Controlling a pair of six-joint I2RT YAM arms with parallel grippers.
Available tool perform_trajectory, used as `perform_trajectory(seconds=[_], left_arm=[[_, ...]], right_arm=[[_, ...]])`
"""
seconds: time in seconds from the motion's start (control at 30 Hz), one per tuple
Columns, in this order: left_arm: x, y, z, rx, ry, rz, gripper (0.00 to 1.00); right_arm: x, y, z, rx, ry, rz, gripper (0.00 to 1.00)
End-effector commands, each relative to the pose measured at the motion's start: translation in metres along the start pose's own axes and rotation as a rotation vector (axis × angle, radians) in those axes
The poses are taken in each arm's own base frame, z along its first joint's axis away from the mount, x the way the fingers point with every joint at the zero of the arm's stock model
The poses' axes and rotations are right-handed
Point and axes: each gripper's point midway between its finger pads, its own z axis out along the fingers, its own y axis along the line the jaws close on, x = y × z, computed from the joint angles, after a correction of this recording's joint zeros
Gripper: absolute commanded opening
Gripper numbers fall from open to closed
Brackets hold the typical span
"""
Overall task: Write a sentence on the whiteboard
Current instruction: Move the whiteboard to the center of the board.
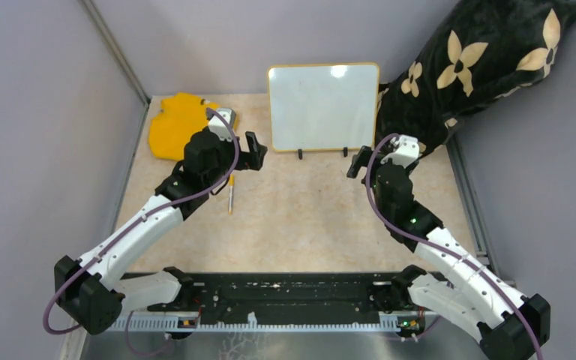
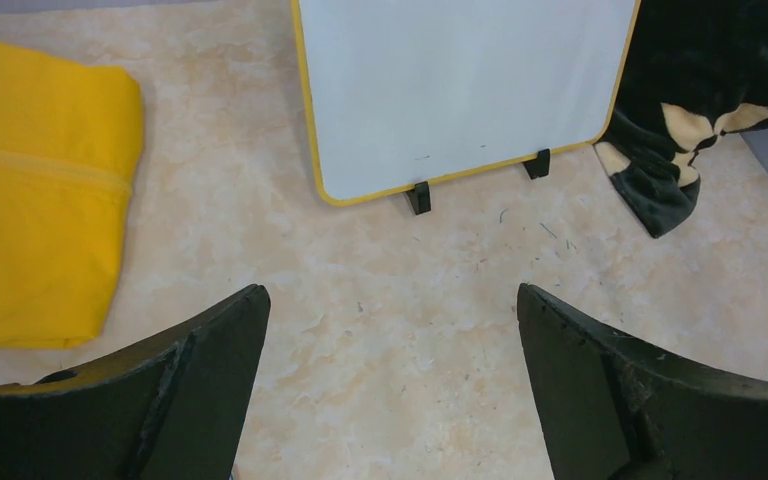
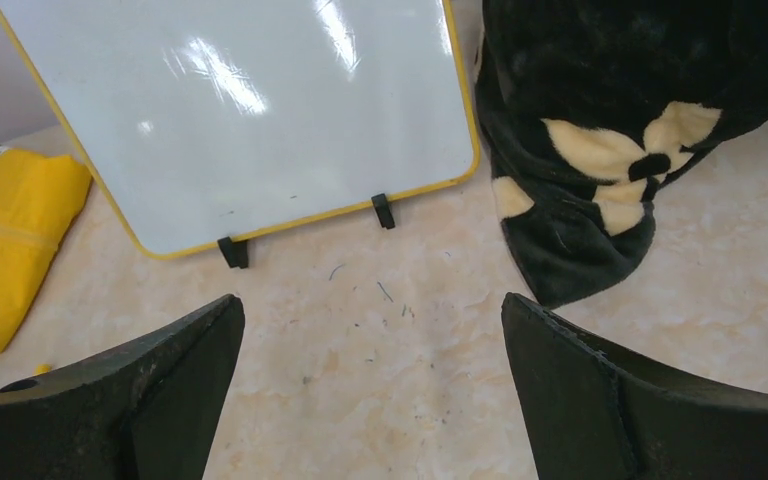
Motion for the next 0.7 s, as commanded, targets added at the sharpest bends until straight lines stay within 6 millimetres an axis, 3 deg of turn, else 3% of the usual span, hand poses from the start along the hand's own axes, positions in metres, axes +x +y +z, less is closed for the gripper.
perform_trajectory(seconds=[0.0,0.23,0.37,0.5,0.6,0.67], left_arm=[[-0.013,-0.003,-0.006,0.014,-0.046,0.018,0.99],[-0.013,-0.008,-0.006,0.041,-0.045,0.015,0.99],[-0.014,-0.01,-0.008,0.056,-0.055,0.017,0.99],[-0.016,-0.011,-0.011,0.064,-0.066,0.014,0.99],[-0.018,-0.01,-0.012,0.057,-0.073,0.009,0.99],[-0.019,-0.007,-0.012,0.036,-0.08,-0.006,0.99]], right_arm=[[-0.02,0.007,-0.002,-0.029,-0.044,0.005,0.98],[-0.021,0.01,0.003,-0.01,-0.002,-0.031,0.97],[-0.016,0.022,0.009,-0.055,0.035,-0.031,0.97],[-0.003,0.032,0.03,-0.078,0.113,0.005,0.95],[0.011,0.026,0.052,-0.041,0.145,0.039,0.92],[0.034,0.021,0.076,-0.013,0.184,0.099,0.87]])
